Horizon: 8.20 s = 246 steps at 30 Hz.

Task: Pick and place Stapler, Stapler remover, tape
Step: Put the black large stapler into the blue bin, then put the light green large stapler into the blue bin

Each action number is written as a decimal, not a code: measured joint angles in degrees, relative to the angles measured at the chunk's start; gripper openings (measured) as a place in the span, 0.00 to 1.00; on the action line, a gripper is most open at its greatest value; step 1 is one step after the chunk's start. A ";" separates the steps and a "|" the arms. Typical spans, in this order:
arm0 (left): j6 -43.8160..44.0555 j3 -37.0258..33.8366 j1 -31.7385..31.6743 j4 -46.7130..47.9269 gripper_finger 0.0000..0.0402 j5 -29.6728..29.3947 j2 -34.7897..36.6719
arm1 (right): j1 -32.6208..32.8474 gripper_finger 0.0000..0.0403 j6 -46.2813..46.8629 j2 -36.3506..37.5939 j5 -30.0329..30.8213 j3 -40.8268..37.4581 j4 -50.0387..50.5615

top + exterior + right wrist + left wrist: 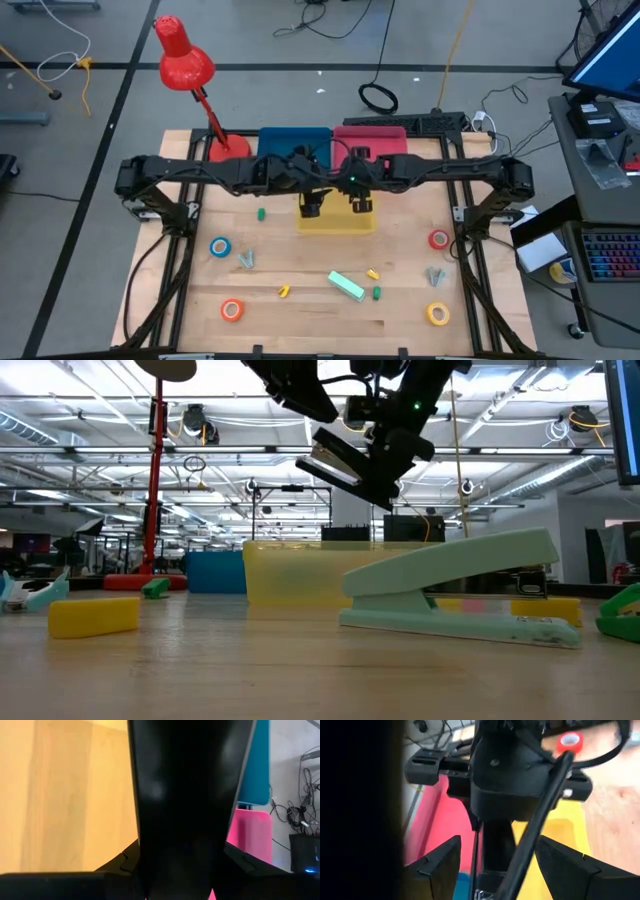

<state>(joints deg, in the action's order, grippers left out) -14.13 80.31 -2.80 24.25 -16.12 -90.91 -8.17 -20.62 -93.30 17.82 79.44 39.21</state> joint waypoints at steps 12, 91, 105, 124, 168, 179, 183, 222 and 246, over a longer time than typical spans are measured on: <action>0.68 0.00 -1.12 0.70 0.63 3.09 -2.03 | 0.37 0.36 0.48 -0.02 -0.20 0.00 -1.56; 4.32 -0.08 -2.89 7.27 0.33 4.86 -4.16 | 1.93 0.69 6.43 0.05 -5.99 0.02 -0.33; 17.09 -0.24 -7.31 23.83 0.33 -10.54 -0.83 | 1.77 0.82 6.49 2.48 4.88 0.18 1.78; 9.19 -12.75 -24.68 2.49 0.33 1.85 -0.83 | 0.66 0.80 12.04 4.28 4.85 0.03 8.76; -11.58 -28.72 -43.97 -32.46 0.33 34.77 -8.53 | 0.66 0.79 17.03 4.17 4.52 -0.02 8.60; -16.22 -28.70 -44.19 -31.94 0.45 32.46 -10.05 | 0.66 0.79 16.92 4.17 4.54 -0.07 5.70; -16.21 -28.72 -44.27 -32.15 0.55 28.97 -10.03 | 0.66 0.79 16.89 4.17 4.54 -0.07 5.61; 24.37 -28.74 0.81 -4.41 0.57 15.46 20.44 | 14.05 0.79 42.58 6.02 -22.10 -0.02 2.32; 41.02 -49.11 23.32 -13.77 0.57 -8.59 42.24 | 32.43 0.79 75.76 -1.90 -23.77 -0.07 -5.27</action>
<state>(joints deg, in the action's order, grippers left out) 26.89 31.21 20.53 10.47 -24.71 -48.68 24.26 55.13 -95.20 -5.95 79.37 33.94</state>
